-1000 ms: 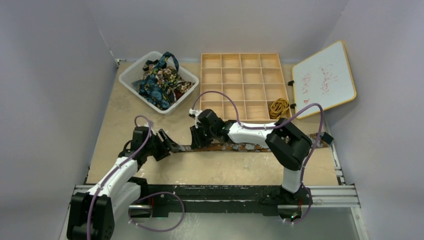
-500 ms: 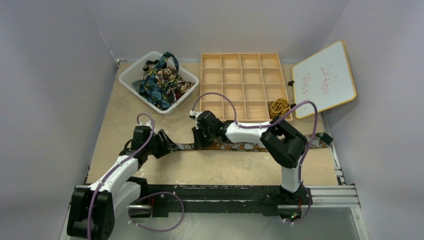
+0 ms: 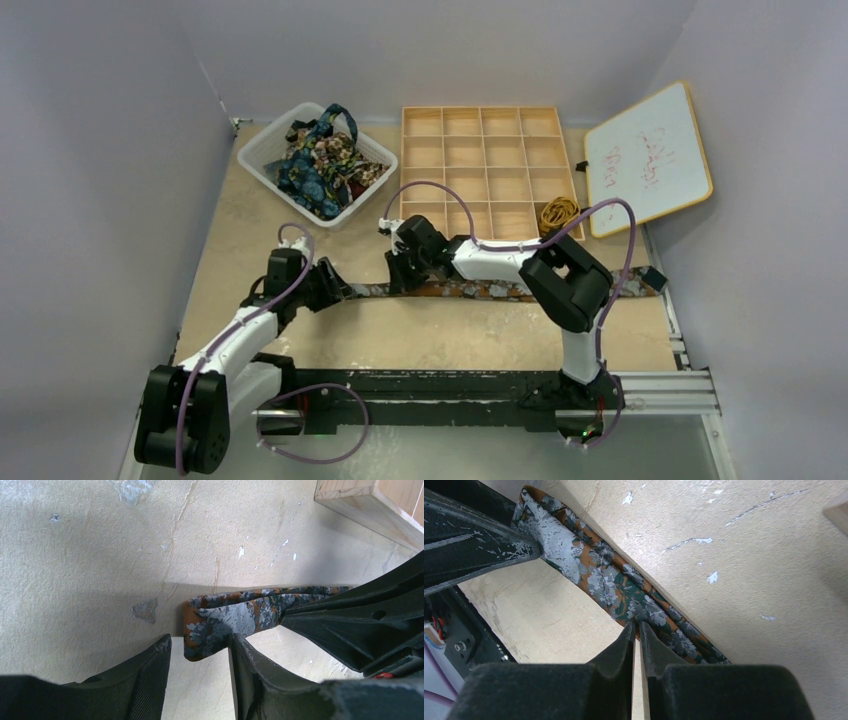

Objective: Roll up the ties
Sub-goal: Roll the tie at the center of the board.

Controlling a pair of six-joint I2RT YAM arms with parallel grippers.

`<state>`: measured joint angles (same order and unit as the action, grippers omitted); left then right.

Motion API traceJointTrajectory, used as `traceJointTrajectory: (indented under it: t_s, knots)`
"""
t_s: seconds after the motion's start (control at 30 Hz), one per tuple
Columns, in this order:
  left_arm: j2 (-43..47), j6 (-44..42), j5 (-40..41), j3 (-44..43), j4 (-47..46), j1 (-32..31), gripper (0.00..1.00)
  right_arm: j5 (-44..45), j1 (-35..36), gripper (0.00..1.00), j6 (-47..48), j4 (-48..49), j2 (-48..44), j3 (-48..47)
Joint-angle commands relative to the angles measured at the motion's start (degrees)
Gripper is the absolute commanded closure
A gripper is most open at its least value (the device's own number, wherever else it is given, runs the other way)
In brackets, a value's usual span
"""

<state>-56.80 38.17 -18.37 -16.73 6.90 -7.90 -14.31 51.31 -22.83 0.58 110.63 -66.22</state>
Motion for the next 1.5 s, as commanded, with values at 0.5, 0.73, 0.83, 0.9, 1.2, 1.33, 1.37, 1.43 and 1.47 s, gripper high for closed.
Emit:
traceJointTrajectory:
  t_s: [0.5,0.73,0.83,0.9,1.2,1.33,1.37,1.43,1.47]
  knots:
    - [-4.29,-6.37,-5.48,-3.80,-8.86,0.08,0.63,-3.31,-1.78,0.90,9.15,-7.73,4.41,-1.32]
    - [-4.59,-6.75,-5.49,-3.83,-9.14,0.26,0.71,-3.70,-1.78,0.90,9.58,-8.09,4.77,-1.55]
    - [-4.40,-6.17,-5.04,-3.87,-8.65,0.25,0.82,-3.93,-1.74,0.90,9.58,-8.22,4.94,-1.76]
    - [-4.21,-5.66,-4.48,-4.21,-7.59,0.25,1.00,-4.27,-1.81,0.90,9.50,-8.31,4.69,-2.10]
    - [-4.44,1.60,1.69,-8.18,7.06,0.13,1.00,-8.55,-1.70,0.88,9.78,-7.71,2.73,-2.95]
    - [-3.11,5.72,3.34,-7.57,12.37,-0.09,1.00,-11.42,-1.64,0.83,9.70,-7.33,0.98,-2.56]
    - [-2.61,6.25,3.42,-7.25,12.76,-0.22,1.00,-11.44,-1.61,0.82,9.65,-7.28,0.36,-2.77]
    - [-1.80,7.05,3.99,-6.77,13.38,-0.36,1.00,-11.45,-1.59,0.79,9.66,-7.42,-0.50,-3.79]
    - [-1.67,7.41,4.42,-6.67,13.88,-0.36,1.00,-11.47,-1.60,0.77,9.67,-7.43,-0.80,-4.28]
